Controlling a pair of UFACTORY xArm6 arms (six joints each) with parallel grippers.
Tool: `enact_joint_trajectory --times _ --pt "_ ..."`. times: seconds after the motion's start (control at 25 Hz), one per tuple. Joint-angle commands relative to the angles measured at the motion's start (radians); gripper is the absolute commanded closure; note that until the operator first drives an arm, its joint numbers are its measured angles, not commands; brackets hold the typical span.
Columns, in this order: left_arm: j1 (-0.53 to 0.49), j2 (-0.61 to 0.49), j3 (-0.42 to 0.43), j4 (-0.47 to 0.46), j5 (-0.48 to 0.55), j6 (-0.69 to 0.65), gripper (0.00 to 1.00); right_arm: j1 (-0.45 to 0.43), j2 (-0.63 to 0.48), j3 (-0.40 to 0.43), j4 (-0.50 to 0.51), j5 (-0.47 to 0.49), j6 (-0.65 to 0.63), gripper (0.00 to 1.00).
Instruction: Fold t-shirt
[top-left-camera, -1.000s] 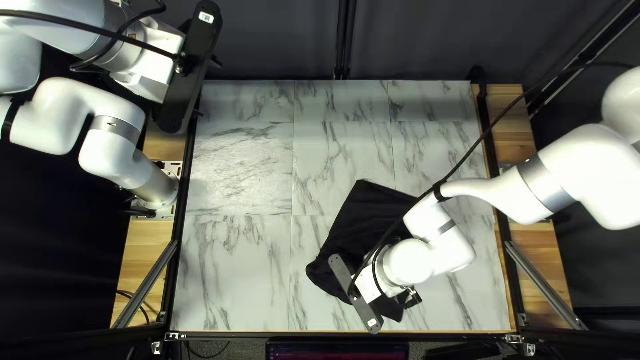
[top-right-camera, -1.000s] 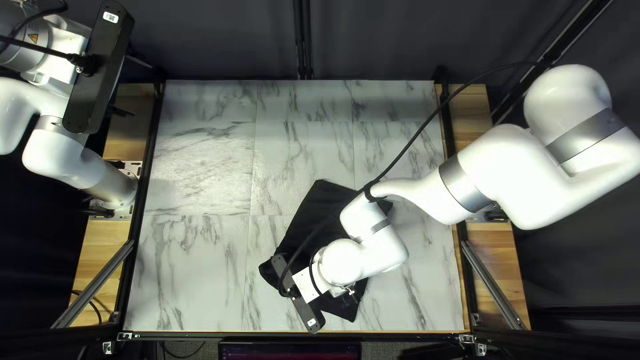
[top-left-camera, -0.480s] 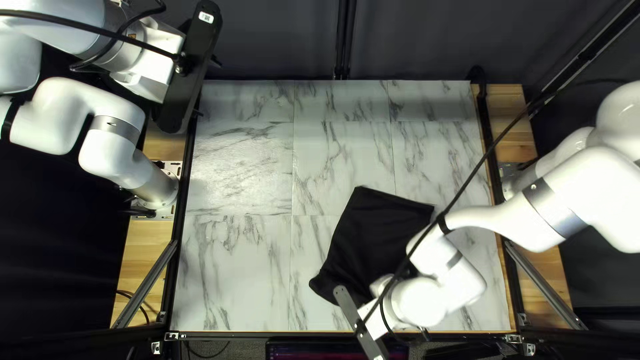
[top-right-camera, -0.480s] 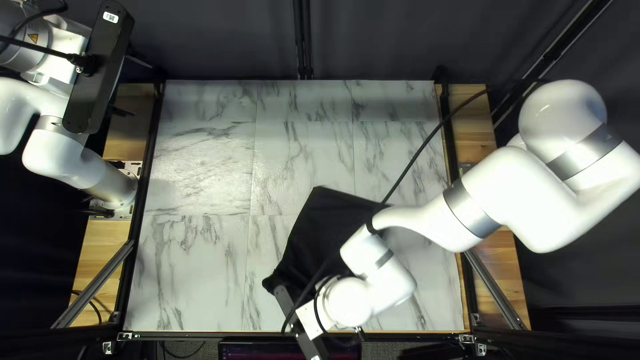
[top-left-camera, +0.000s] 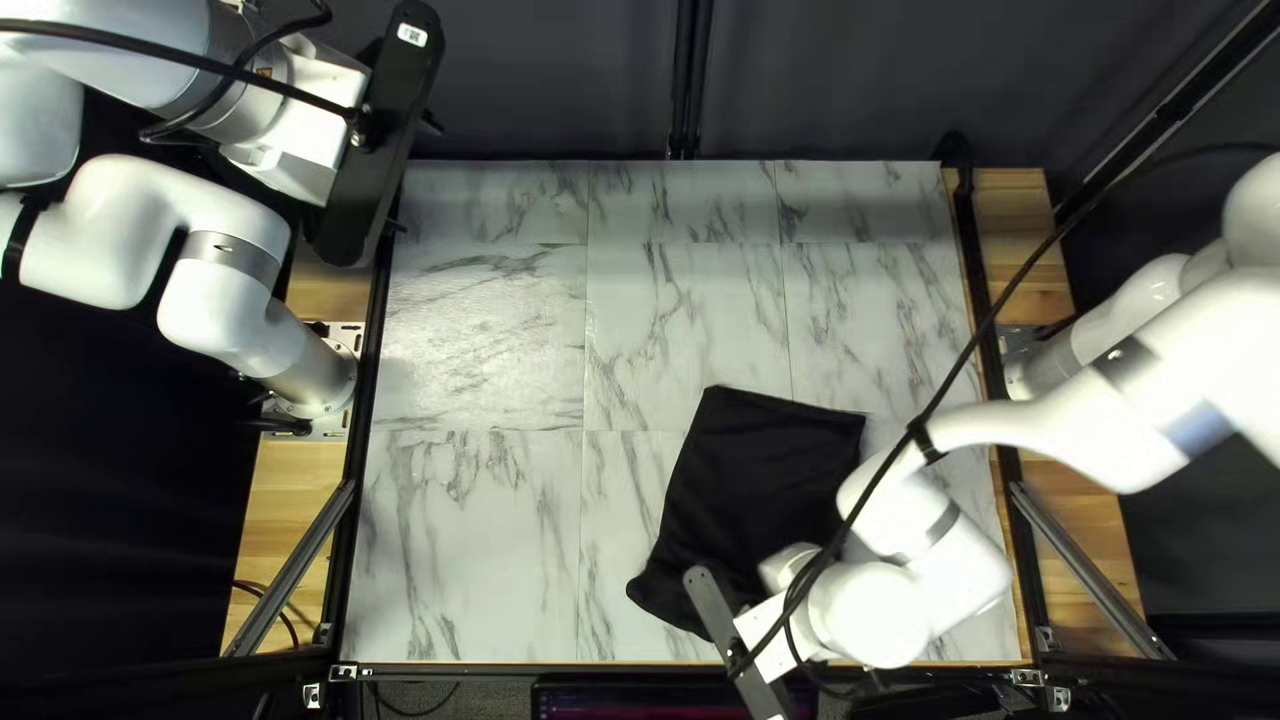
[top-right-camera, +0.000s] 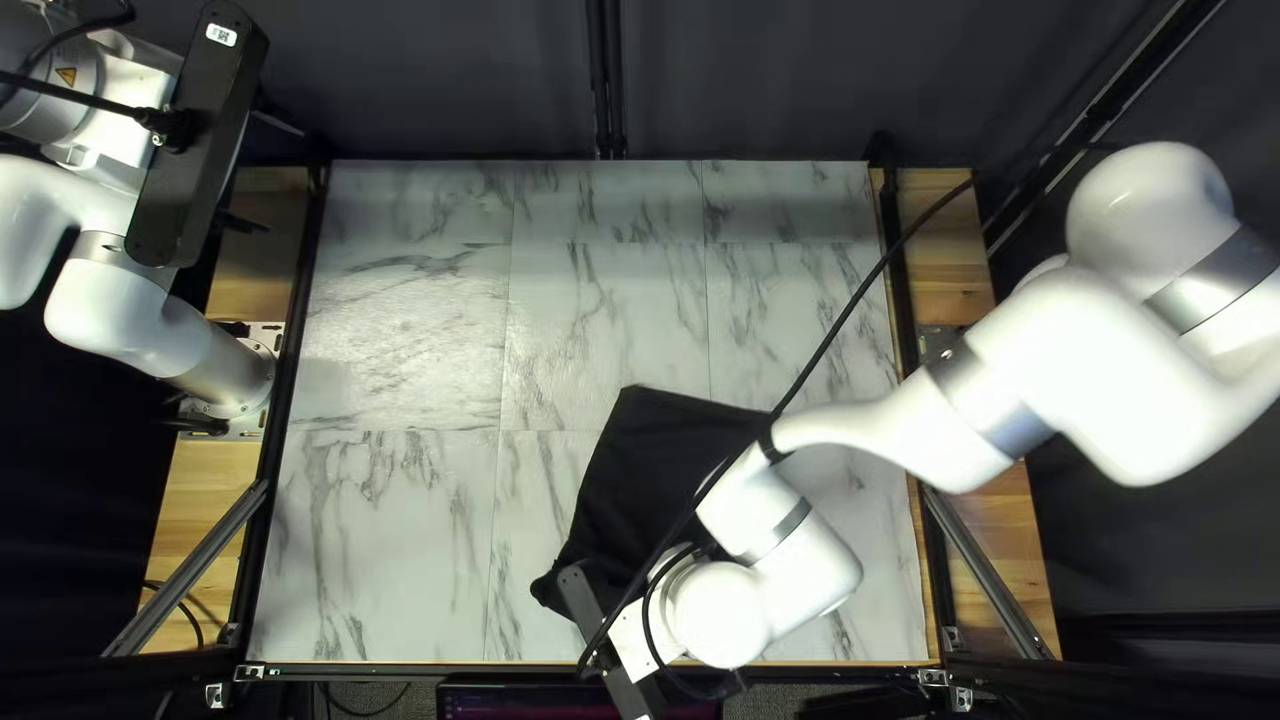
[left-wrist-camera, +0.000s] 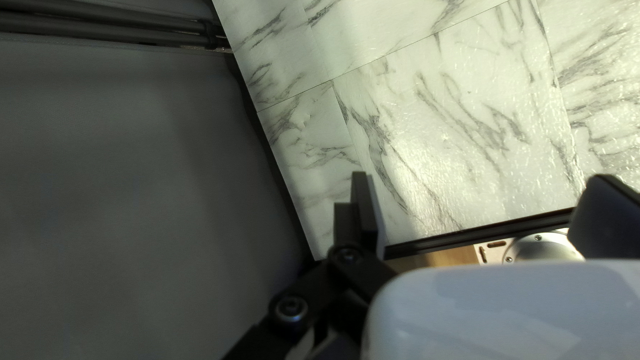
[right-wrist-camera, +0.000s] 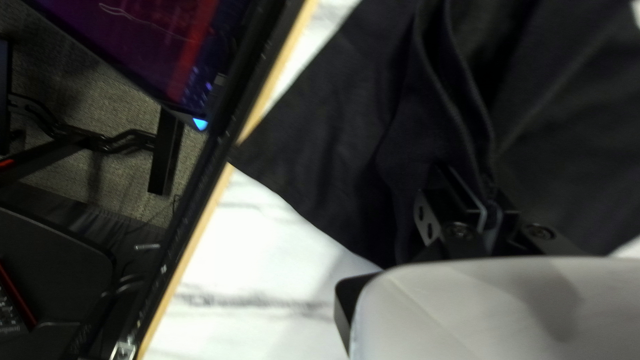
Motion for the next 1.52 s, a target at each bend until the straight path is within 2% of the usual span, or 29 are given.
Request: enact_joint_trajectory --times 0.04,0.28,0.52,0.64,0.84,0.88,0.92,0.96,1.16,1.36,1.48,1.52 --pt "0.0 0.0 0.0 0.0 0.0 0.0 0.0 0.021 -0.042 -0.057 -0.03 0.127 0.035 1.0" --pt "0.0 0.0 0.0 0.0 0.0 0.0 0.0 0.074 0.013 -0.137 -0.037 0.188 0.094 1.0" --pt "0.0 0.0 0.0 0.0 0.0 0.0 0.0 0.138 0.056 -0.063 0.017 0.087 0.155 1.0" --pt "0.0 0.0 0.0 0.0 0.0 0.0 0.0 0.17 0.07 -0.052 0.059 0.065 0.176 1.0" --pt "0.0 0.0 0.0 0.0 0.0 0.0 0.0 0.177 0.107 -0.049 0.152 0.006 0.094 1.0" --pt "0.0 0.0 0.0 0.0 0.0 0.0 0.0 0.174 0.111 -0.047 0.165 -0.003 0.075 0.37" --pt "0.0 0.0 0.0 0.0 0.0 0.0 0.0 0.17 0.121 -0.045 0.19 -0.023 0.039 0.26" --pt "0.0 0.0 0.0 0.0 0.0 0.0 0.0 0.168 0.123 -0.042 0.201 -0.031 0.024 0.02" --pt "0.0 0.0 0.0 0.0 0.0 0.0 0.0 0.163 0.076 0.015 0.255 -0.05 -0.021 0.0" --pt "0.0 0.0 0.0 0.0 0.0 0.0 0.0 0.16 -0.003 0.009 0.237 0.049 0.012 0.0" --pt "0.0 0.0 0.0 0.0 0.0 0.0 0.0 0.147 -0.064 0.044 0.222 0.081 0.019 0.0" --pt "0.0 0.0 0.0 0.0 0.0 0.0 0.0 0.131 -0.102 0.08 0.212 0.083 0.012 0.0"
